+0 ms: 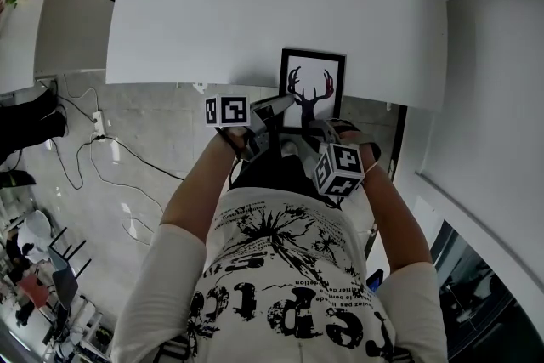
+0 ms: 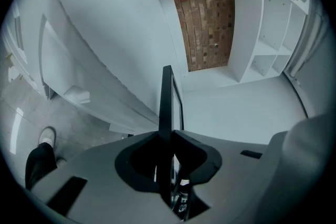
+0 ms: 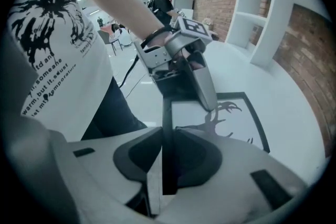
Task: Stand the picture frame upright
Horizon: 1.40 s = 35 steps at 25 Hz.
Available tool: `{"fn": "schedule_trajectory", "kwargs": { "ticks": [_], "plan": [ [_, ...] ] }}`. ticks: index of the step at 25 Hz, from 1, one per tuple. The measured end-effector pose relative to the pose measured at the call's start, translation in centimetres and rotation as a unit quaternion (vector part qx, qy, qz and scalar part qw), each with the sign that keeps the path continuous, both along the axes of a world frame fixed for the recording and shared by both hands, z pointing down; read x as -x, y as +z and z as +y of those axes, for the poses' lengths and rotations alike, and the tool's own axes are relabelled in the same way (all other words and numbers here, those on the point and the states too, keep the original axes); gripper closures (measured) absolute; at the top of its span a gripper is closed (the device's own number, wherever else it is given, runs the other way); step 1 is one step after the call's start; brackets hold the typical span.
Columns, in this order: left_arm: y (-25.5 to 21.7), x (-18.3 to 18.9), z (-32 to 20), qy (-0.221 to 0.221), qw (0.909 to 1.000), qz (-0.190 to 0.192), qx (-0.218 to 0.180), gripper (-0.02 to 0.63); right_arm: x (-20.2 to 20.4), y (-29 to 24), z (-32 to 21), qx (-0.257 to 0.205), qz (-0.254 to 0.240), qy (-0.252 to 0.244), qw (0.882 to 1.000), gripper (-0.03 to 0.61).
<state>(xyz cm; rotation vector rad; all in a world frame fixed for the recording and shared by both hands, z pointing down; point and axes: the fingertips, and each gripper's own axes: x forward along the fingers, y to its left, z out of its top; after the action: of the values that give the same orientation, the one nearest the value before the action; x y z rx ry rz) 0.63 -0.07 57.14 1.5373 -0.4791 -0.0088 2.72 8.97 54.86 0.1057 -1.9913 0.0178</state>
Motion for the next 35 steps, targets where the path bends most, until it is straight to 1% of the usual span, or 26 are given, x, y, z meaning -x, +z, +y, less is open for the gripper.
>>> {"fn": "schedule_trajectory", "kwargs": {
  "ticks": [2, 3, 4, 5, 6, 8, 9, 11, 13, 14, 15, 17, 19, 20, 22, 23, 25, 27, 28, 29, 30, 31, 32, 34, 35],
  "plan": [
    [0.0, -0.1, 0.1, 0.003, 1.0000, 0.002, 0.002, 0.531, 0.2, -0.9, -0.5, 0.006, -0.056, 0.039, 0.998, 0.474],
    [0.0, -0.1, 0.0, 0.006, 1.0000, 0.003, 0.002, 0.531, 0.2, -1.6, -1.0, 0.018, -0.093, 0.070, 0.993, 0.457],
    [0.0, -0.1, 0.0, 0.008, 1.0000, 0.004, 0.001, 0.532, 0.1, -2.4, -1.6, 0.033, -0.133, 0.107, 0.985, 0.425],
    [0.1, -0.1, 0.0, 0.011, 0.9999, 0.004, 0.000, 0.531, -0.3, -3.0, -2.3, 0.047, -0.171, 0.146, 0.973, 0.399],
    [0.1, -0.1, 0.0, 0.013, 0.9999, 0.003, 0.000, 0.531, -1.1, -3.5, -3.1, 0.061, -0.206, 0.187, 0.959, 0.379],
    [0.2, -0.2, 0.1, 0.016, 0.9999, 0.002, -0.001, 0.531, -3.1, -4.1, -4.9, 0.089, -0.260, 0.273, 0.922, 0.350],
    [0.2, -0.2, 0.1, 0.017, 0.9998, 0.001, -0.001, 0.531, -4.3, -4.2, -5.7, 0.106, -0.281, 0.314, 0.900, 0.342],
    [0.2, -0.1, 0.1, 0.019, 0.9998, -0.001, -0.003, 0.531, -6.4, -3.8, -6.8, 0.147, -0.316, 0.387, 0.854, 0.342],
    [0.3, -0.1, 0.1, 0.021, 0.9998, -0.004, -0.004, 0.531, -8.2, -2.8, -7.2, 0.191, -0.338, 0.442, 0.809, 0.342],
    [0.4, -0.1, 0.1, 0.022, 0.9997, -0.006, -0.004, 0.529, -8.8, -2.1, -7.1, 0.212, -0.344, 0.462, 0.790, 0.342],
    [0.4, -0.1, 0.1, 0.022, 0.9997, -0.008, -0.003, 0.529, -9.2, -1.5, -7.1, 0.234, -0.348, 0.477, 0.773, 0.342],
    [0.4, -0.1, 0.1, 0.024, 0.9997, -0.011, -0.003, 0.529, -9.4, -0.5, -6.9, 0.276, -0.358, 0.493, 0.744, 0.342],
    [0.6, -0.2, 0.0, 0.026, 0.9996, -0.012, -0.004, 0.529, -9.0, 0.6, -7.0, 0.316, -0.367, 0.497, 0.720, 0.349],
    [0.8, -0.2, 0.0, 0.027, 0.9995, -0.013, -0.004, 0.529, -8.8, 1.3, -7.1, 0.332, -0.370, 0.499, 0.710, 0.350],
    [1.1, -0.2, 0.1, 0.030, 0.9994, -0.014, -0.006, 0.529, -8.3, 2.4, -7.4, 0.352, -0.373, 0.499, 0.699, 0.345],
    [1.1, -0.2, 0.1, 0.031, 0.9994, -0.013, -0.006, 0.529, -8.0, 2.6, -7.6, 0.360, -0.374, 0.497, 0.695, 0.345],
    [0.7, -0.2, 0.1, 0.034, 0.9993, -0.010, -0.008, 0.529, -7.1, 2.3, -8.0, 0.376, -0.373, 0.489, 0.693, 0.356],
    [0.4, -0.2, 0.1, 0.037, 0.9992, -0.008, -0.010, 0.529, -6.8, 2.6, -8.1, 0.392, -0.367, 0.481, 0.692, 0.383],
    [0.3, -0.2, 0.1, 0.038, 0.9992, -0.008, -0.011, 0.529, -6.8, 3.0, -8.0, 0.400, -0.364, 0.478, 0.692, 0.407],
    [0.3, -0.2, 0.0, 0.039, 0.9991, -0.009, -0.012, 0.529, -6.8, 3.1, -8.0, 0.408, -0.364, 0.475, 0.689, 0.447],
    [0.2, -0.2, 0.0, 0.040, 0.9991, -0.010, -0.013, 0.529, -6.6, 3.0, -7.9, 0.416, -0.367, 0.471, 0.686, 0.464],
    [0.1, -0.2, 0.0, 0.040, 0.9990, -0.012, -0.013, 0.529, -6.4, 2.8, -7.9, 0.419, -0.369, 0.467, 0.685, 0.490],
    [0.0, -0.1, 0.0, 0.040, 0.9990, -0.015, -0.013, 0.529, -6.3, 2.6, -7.9, 0.419, -0.369, 0.464, 0.688, 0.497],
    [-0.1, -0.1, 0.0, 0.043, 0.9987, -0.023, -0.015, 0.529, -6.2, 2.4, -7.9, 0.414, -0.368, 0.458, 0.696, 0.494],
    [-0.1, -0.1, 0.1, 0.045, 0.9985, -0.025, -0.017, 0.528, -6.0, 2.2, -7.9, 0.413, -0.368, 0.456, 0.697, 0.495]
  ]
}}
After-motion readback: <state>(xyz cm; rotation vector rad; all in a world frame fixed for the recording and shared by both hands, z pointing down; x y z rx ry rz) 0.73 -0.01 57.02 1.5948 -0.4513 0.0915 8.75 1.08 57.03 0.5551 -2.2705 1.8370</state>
